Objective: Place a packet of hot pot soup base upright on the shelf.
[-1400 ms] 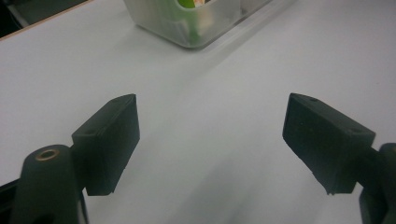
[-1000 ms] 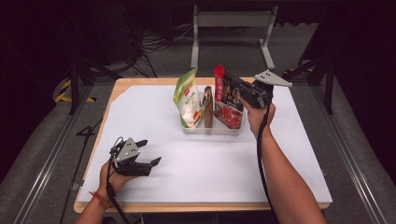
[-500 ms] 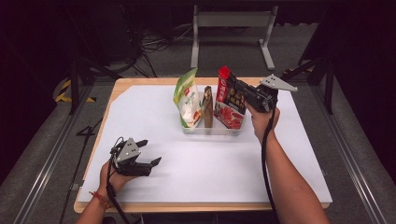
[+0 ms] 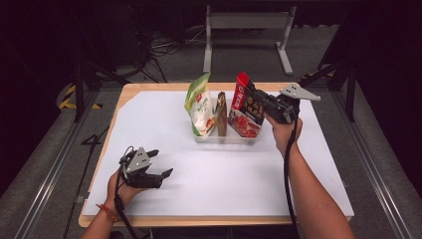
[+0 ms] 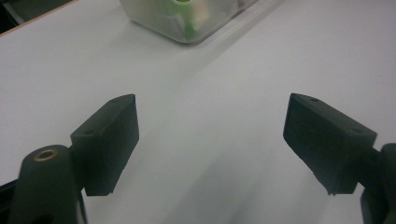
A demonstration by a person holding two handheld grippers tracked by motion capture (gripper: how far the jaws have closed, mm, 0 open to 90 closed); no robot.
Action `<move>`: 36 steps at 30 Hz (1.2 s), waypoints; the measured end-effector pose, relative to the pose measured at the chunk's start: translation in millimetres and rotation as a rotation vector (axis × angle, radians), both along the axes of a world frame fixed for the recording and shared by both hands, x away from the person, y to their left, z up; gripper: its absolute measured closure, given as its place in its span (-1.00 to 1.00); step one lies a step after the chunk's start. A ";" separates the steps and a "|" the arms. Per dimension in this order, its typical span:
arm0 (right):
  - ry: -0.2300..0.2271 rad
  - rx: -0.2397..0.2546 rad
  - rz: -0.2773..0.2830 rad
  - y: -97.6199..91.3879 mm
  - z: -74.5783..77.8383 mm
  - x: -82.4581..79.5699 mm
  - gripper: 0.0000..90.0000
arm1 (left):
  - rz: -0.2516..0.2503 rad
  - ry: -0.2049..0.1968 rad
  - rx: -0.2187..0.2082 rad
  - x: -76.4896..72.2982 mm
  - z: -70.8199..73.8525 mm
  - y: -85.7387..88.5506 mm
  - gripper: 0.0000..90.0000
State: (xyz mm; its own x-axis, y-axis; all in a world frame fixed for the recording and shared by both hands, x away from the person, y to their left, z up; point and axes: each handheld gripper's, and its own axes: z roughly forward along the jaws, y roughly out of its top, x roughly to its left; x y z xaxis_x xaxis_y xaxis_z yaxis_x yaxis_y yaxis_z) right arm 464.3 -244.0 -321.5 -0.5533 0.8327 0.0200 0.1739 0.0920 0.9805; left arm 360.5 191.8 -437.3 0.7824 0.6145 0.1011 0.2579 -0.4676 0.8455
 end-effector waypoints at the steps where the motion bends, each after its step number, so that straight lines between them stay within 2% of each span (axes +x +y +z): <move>1: -0.002 -0.014 -0.004 0.2 0.0 -1.1 0.79 | 0.000 0.002 0.002 0.1 -0.2 -0.3 -0.58; 3: -0.003 -0.025 -0.010 0.3 0.0 -1.9 0.67 | 0.000 0.003 0.005 -0.2 -0.5 -0.6 -0.58; 7: -0.008 -0.044 -0.018 -1.3 0.4 -4.9 0.62 | -0.001 0.003 0.006 -0.3 -0.5 -0.6 -0.58; 36: -0.025 -0.094 -0.023 -24.6 0.6 -33.4 0.38 | -0.005 0.007 0.014 1.7 -1.4 -2.8 -0.58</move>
State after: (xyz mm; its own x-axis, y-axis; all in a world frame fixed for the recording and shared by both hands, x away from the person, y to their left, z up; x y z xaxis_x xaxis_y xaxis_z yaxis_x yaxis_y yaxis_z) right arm 430.9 -268.6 -320.9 -0.5332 0.8429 -0.0723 0.1528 0.1800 0.9717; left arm 362.1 189.0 -438.7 0.7864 0.6089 0.1042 0.2612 -0.4805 0.8372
